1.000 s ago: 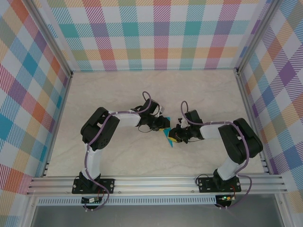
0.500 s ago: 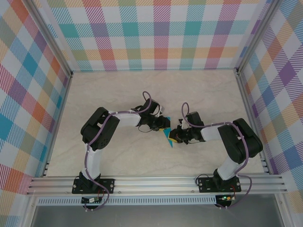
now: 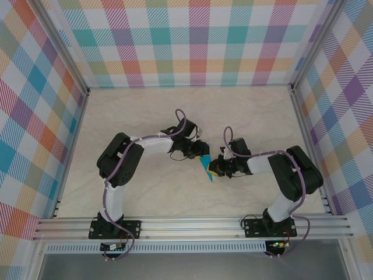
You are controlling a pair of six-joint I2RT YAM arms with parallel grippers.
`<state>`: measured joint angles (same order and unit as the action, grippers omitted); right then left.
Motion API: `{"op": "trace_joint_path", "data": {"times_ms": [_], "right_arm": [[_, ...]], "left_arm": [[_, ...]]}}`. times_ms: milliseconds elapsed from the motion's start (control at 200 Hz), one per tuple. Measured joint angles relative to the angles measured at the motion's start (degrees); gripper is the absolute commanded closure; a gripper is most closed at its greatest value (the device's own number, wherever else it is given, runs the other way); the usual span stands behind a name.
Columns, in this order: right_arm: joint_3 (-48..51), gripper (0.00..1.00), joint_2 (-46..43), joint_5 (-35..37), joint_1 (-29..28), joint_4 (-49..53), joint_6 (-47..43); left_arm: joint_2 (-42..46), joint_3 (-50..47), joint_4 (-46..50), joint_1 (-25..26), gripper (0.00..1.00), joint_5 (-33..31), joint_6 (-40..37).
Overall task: Fold a paper plane with a square sheet of paper (pick it up from the middle)
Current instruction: Fold the wing for the fifth time at the center of the table.
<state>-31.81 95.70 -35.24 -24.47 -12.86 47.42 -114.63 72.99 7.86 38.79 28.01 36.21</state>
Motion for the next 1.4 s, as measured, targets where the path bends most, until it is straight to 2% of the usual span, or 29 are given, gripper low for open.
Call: {"op": "trace_joint_path", "data": {"times_ms": [375,630,915,1400], "right_arm": [[0.0,0.94,0.0,0.04,0.0,-0.02,0.2],[0.0,0.94,0.0,0.07,0.0,0.0,0.17],[0.22,0.97,0.04,0.04,0.0,-0.42,0.15],[0.22,0.99,0.11,0.07,0.0,-0.35,-0.11]], "left_arm": [[4.59,-4.63,-4.46,0.7,0.65,-1.09,3.28],[1.55,-5.35,-10.03,1.11,0.66,0.85,5.46],[-1.55,-5.35,-10.91,1.09,0.68,-0.09,5.51],[-2.23,-5.25,-11.96,-2.58,0.68,1.07,4.7]]}}
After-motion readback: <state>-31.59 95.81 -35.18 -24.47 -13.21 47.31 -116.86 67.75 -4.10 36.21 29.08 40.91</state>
